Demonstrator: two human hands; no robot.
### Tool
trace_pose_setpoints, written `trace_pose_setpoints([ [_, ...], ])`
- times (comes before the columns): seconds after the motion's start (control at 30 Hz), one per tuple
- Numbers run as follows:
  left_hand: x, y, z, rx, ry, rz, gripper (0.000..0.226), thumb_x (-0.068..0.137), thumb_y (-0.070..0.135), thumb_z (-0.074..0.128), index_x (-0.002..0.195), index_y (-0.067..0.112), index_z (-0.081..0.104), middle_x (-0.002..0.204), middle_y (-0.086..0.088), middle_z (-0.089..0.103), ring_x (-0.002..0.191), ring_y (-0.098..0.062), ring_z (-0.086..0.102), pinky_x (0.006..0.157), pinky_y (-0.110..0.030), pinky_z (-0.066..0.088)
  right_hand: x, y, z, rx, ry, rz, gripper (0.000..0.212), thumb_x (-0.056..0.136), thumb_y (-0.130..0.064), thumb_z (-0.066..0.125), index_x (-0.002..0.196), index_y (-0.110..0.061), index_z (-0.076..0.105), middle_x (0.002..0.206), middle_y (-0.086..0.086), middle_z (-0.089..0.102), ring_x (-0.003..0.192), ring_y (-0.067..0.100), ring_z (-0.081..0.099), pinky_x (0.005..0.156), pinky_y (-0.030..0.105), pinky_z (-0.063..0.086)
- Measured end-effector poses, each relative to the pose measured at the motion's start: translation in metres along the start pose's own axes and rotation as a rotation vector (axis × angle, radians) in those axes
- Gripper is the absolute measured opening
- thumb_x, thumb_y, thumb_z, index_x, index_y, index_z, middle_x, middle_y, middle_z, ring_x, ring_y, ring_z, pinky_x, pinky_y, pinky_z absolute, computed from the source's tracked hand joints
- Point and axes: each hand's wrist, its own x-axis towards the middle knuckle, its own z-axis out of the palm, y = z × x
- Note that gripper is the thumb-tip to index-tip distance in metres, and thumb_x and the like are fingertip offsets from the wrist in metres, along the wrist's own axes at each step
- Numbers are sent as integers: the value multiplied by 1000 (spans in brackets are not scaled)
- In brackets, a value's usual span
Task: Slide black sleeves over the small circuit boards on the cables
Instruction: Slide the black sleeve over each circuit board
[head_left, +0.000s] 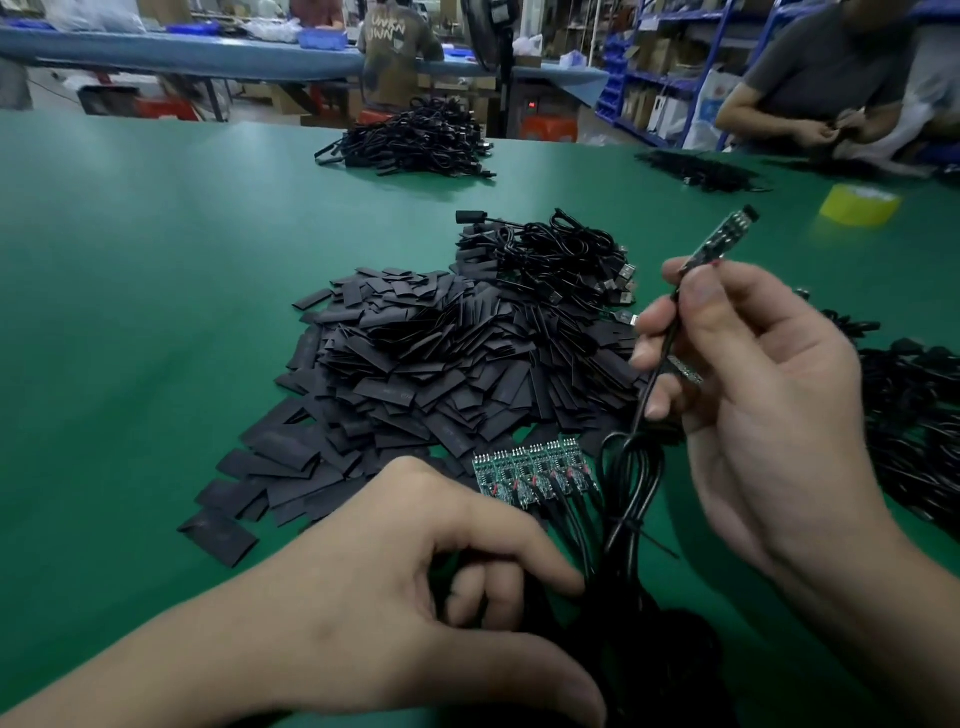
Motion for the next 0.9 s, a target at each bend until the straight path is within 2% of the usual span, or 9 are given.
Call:
trace_pose_setpoints([
  [0.13,-2,0,3,0,0,41,20,85,48,79,84,28,77,63,11,59,54,-13,55,49,-24,42,11,-11,-12,19,66,-60,13,102,-22,55,96,-20,67,73,-6,65,58,5,55,45,16,39],
  [0.27,-2,2,7,61,14,85,14,86,44,79,90,31,78,70,17,57,58,-7,56,53,-16,40,34,-31,-27,-66,45,-200,18,105,-30,44,93,-26,57,67,-15,51,55,0,40,52,16,33],
  [0.33,0,1,10,79,-5,112,14,88,41,78,98,31,78,77,15,60,66,-4,59,59,-14,42,43,-44,-32,-290,-2,-268,25,107,-30,40,88,-30,57,62,-15,49,52,1,40,54,21,34],
  [0.4,1,2,12,70,-37,121,16,91,39,75,106,32,77,85,15,62,78,0,63,66,-12,45,40,-51,-27,-520,-54,-320,27,103,-39,45,81,-36,62,60,-10,49,52,8,42,52,28,35],
  [0.5,3,4,10,36,-50,119,18,95,35,72,111,30,77,92,14,64,88,-1,65,73,-12,46,23,-39,-10,-777,-260,-411,23,99,-40,54,80,-30,62,64,-3,50,54,7,42,51,18,33],
  [0.6,3,-3,-1,102,121,95,13,95,33,71,103,26,79,91,15,69,87,-2,68,77,-15,49,8,-14,-2,-889,-468,-273,24,96,-39,60,78,-24,62,56,-8,43,49,3,37,48,11,27],
  [0.7,-3,-18,-25,414,289,-5,17,94,42,65,100,32,77,92,21,67,89,3,65,78,-21,51,3,6,-5,-983,-573,-133,26,97,-48,58,81,-29,61,55,-9,44,49,5,39,49,16,30],
  [0.8,-10,-29,-46,670,236,-126,23,93,54,60,103,39,75,96,23,62,93,-1,61,81,-33,54,-3,18,-9,-1052,-638,-28,23,92,-53,53,81,-34,60,59,-6,50,52,7,44,53,21,34],
  [0.9,-10,-33,-52,693,202,-159,29,86,59,61,102,39,75,94,24,59,93,0,57,80,-32,54,-4,24,-11,-1041,-649,36,22,93,-54,50,82,-36,58,57,-9,48,52,6,42,56,23,35],
])
